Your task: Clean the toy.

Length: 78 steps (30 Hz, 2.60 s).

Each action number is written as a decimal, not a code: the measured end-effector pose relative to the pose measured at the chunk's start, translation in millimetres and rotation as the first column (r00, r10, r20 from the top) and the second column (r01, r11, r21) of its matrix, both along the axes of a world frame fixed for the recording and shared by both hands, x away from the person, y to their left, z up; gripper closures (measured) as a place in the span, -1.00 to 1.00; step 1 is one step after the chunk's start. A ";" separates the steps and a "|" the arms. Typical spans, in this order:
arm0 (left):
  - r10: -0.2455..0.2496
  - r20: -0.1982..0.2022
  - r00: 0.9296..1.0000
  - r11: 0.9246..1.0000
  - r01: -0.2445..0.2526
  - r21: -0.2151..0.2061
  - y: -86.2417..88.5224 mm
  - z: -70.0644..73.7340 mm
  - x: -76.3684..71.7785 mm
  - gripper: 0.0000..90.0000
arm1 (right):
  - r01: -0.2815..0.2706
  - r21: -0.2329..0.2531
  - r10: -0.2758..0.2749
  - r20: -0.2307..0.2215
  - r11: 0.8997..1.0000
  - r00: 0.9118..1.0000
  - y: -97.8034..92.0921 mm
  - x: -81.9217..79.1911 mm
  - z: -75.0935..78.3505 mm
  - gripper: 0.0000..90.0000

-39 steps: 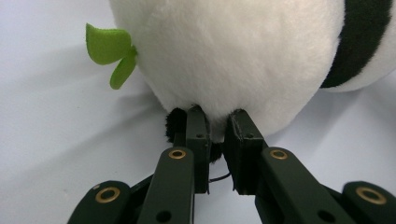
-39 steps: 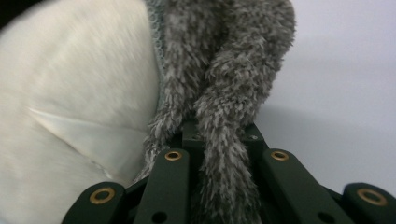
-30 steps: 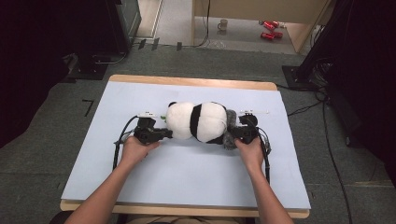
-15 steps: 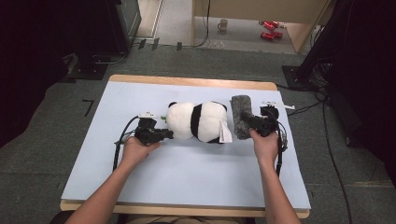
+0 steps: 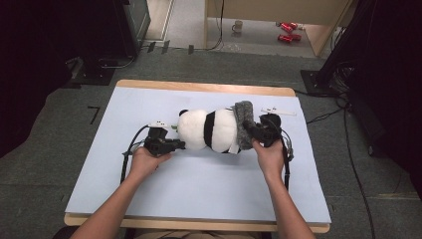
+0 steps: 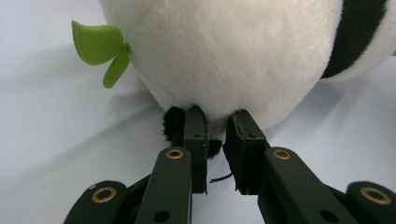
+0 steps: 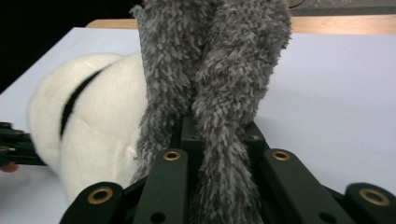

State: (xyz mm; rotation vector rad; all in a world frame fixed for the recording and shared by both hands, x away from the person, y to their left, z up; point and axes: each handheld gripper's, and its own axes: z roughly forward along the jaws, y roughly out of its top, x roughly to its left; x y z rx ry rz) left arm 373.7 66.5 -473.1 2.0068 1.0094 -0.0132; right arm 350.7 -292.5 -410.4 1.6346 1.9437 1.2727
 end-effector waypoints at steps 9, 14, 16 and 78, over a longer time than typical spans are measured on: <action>-0.002 0.000 1.000 1.000 0.002 -0.001 0.1 0.0 0.1 0.75 | 0.021 -0.005 -0.021 -0.093 1.000 0.995 -7.3 5.1 -28.8 0.74; -0.006 0.001 1.000 1.000 0.006 0.002 0.4 -0.5 0.2 0.74 | -0.012 -0.002 0.011 -0.163 1.000 0.987 -12.3 10.7 -42.4 0.74; -0.006 0.000 1.000 1.000 0.006 0.003 0.5 -0.3 0.2 0.74 | -0.023 -0.033 0.016 -0.194 0.999 0.981 -8.0 12.7 -49.6 0.74; 0.004 0.183 0.983 0.999 0.004 -0.042 -25.1 -11.7 2.6 0.29 | -0.052 0.007 0.052 0.020 0.999 0.998 8.3 7.9 9.7 0.71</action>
